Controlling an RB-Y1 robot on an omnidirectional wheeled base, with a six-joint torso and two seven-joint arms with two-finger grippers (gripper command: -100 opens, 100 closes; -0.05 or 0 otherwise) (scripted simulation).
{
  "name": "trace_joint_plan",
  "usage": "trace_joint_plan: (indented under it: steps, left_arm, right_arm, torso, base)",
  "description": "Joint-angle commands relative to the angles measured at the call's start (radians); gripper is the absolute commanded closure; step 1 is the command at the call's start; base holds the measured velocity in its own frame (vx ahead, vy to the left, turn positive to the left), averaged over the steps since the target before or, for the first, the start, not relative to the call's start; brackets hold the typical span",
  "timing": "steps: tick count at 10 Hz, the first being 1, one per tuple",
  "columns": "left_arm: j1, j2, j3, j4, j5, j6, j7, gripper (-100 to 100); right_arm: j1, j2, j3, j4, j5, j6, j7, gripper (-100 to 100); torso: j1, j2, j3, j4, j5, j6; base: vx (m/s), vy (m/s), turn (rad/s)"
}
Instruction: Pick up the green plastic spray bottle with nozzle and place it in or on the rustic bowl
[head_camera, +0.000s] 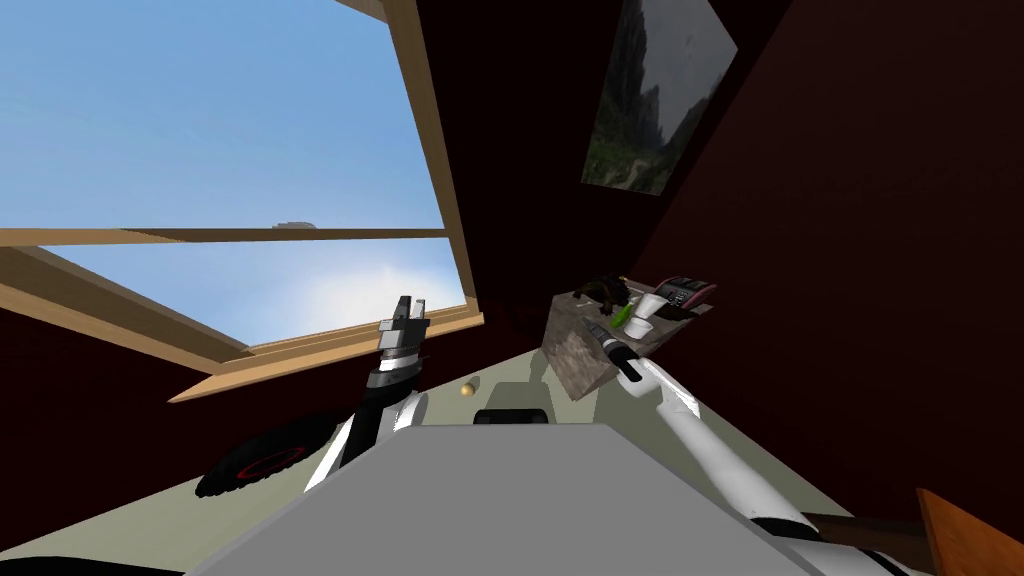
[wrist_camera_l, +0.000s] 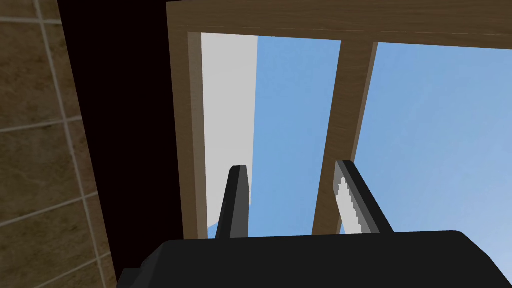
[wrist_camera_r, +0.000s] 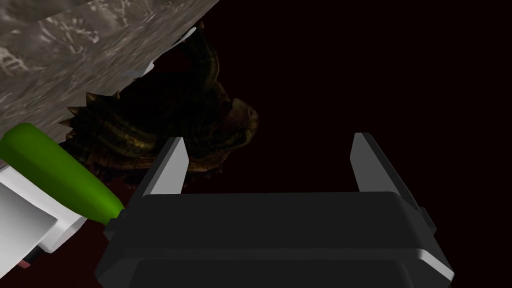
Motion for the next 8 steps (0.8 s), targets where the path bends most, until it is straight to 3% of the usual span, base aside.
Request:
trace_joint_plan:
  steps: [1, 4, 5, 6, 7, 8]
  left_arm:
    - [0.000, 0.000, 0.000, 0.000, 0.000, 0.000, 0.000, 0]
    - [0.000, 0.000, 0.000, 0.000, 0.000, 0.000, 0.000, 0]
    - [0.000, 0.000, 0.000, 0.000, 0.000, 0.000, 0.000, 0]
    - [0.000, 0.000, 0.000, 0.000, 0.000, 0.000, 0.000, 0]
    - [0.000, 0.000, 0.000, 0.000, 0.000, 0.000, 0.000, 0]
    - [0.000, 0.000, 0.000, 0.000, 0.000, 0.000, 0.000, 0]
  right_arm:
    - [-0.008, -0.038, -0.018, 0.050, 0.024, 0.036, -0.016, -100]
    - [-0.040, -0.096, -0.051, 0.172, 0.069, 0.094, -0.038, -100]
    - [-0.040, -0.096, -0.051, 0.212, 0.069, 0.094, -0.038, -100]
    - [-0.040, -0.096, -0.051, 0.212, 0.069, 0.094, -0.038, -100]
    - [-0.056, -0.123, -0.069, 0.254, 0.090, 0.124, -0.049, -100]
    - [-0.056, -0.123, -0.069, 0.276, 0.090, 0.124, -0.049, -100]
  torso:
    - [0.000, 0.000, 0.000, 0.000, 0.000, 0.000]
    - [0.002, -0.001, -0.001, 0.000, 0.000, 0.000]
    - [0.001, -0.001, -0.001, 0.000, 0.000, 0.000]
    - [0.000, 0.000, 0.000, 0.000, 0.000, 0.000]
    - [-0.002, 0.001, 0.001, 0.000, -0.001, 0.000]
    - [-0.001, 0.001, 0.001, 0.000, 0.000, 0.000]
  base:
    - [0.028, 0.082, 0.095]
    - [0.058, 0.100, 0.098]
    - [0.045, 0.053, 0.055]
    - [0.015, 0.018, -0.001]
    - [0.033, 0.042, 0.117]
    - [0.045, 0.044, 0.054]
